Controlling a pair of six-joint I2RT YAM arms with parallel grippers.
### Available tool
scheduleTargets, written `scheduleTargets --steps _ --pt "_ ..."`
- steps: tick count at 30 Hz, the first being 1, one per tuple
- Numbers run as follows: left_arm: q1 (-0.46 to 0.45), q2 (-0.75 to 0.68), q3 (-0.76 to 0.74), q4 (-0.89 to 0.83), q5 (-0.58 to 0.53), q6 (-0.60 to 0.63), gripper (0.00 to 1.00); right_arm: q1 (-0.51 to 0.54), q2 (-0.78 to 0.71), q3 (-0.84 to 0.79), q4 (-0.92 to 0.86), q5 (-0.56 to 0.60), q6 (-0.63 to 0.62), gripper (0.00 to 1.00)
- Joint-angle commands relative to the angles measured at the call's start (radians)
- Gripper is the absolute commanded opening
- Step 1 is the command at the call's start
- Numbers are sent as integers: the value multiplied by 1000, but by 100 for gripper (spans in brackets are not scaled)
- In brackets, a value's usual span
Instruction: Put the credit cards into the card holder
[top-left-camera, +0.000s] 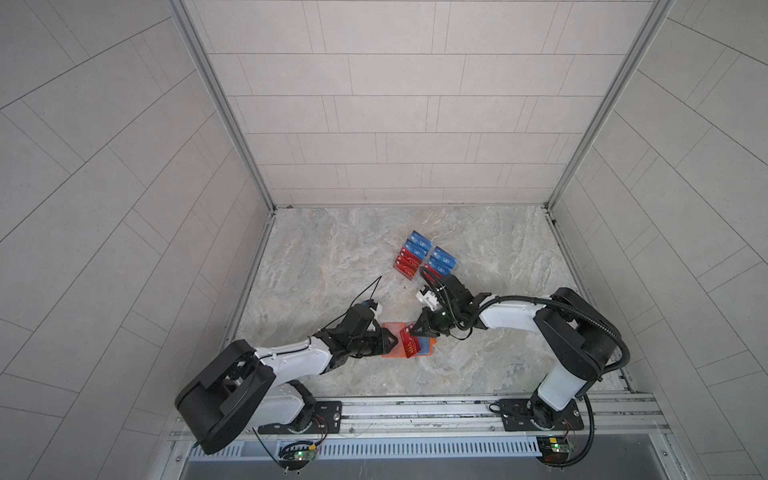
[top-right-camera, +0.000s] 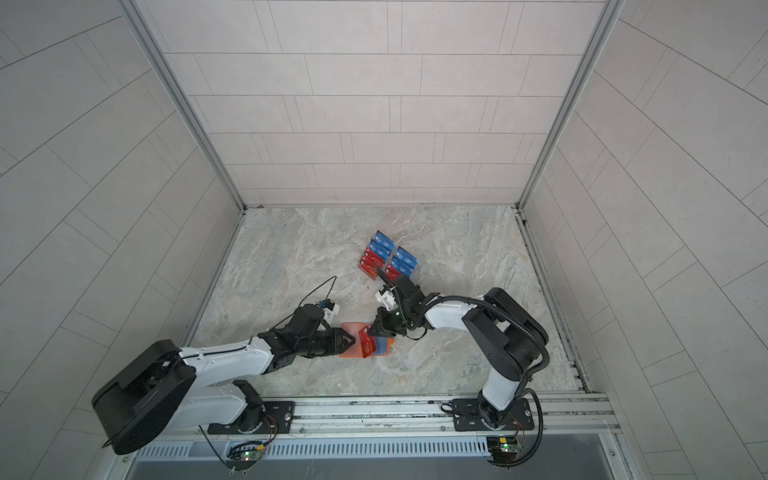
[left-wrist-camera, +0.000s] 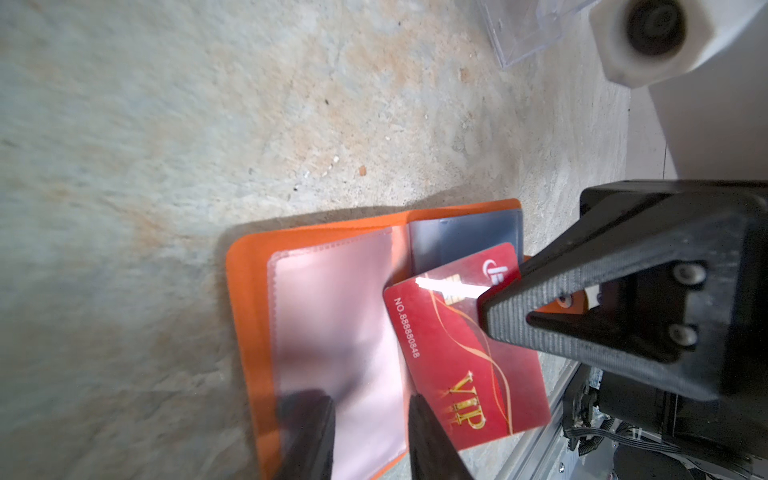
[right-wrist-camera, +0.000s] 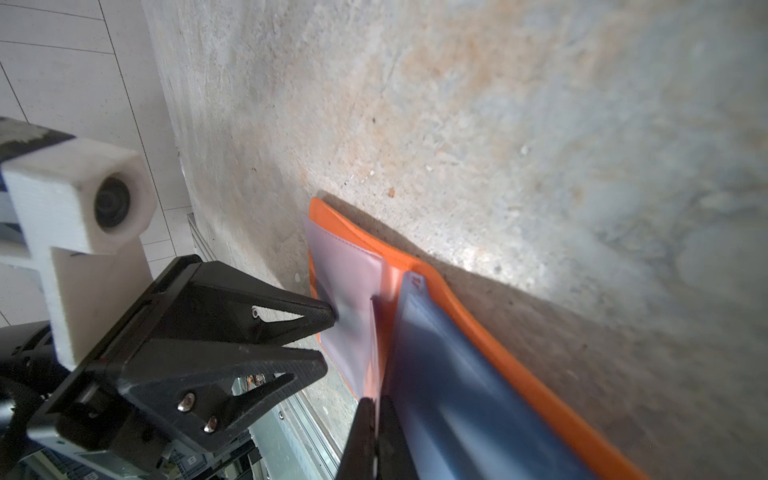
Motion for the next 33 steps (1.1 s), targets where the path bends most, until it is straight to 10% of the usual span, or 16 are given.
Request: scheduleTargets --steps 1,33 --pt "-2 -10 -17 -73 -18 5 35 4 -20 -14 -22 14 19 0" --pt "-2 -17 -22 -77 -18 6 36 4 28 5 -33 -1 52 0"
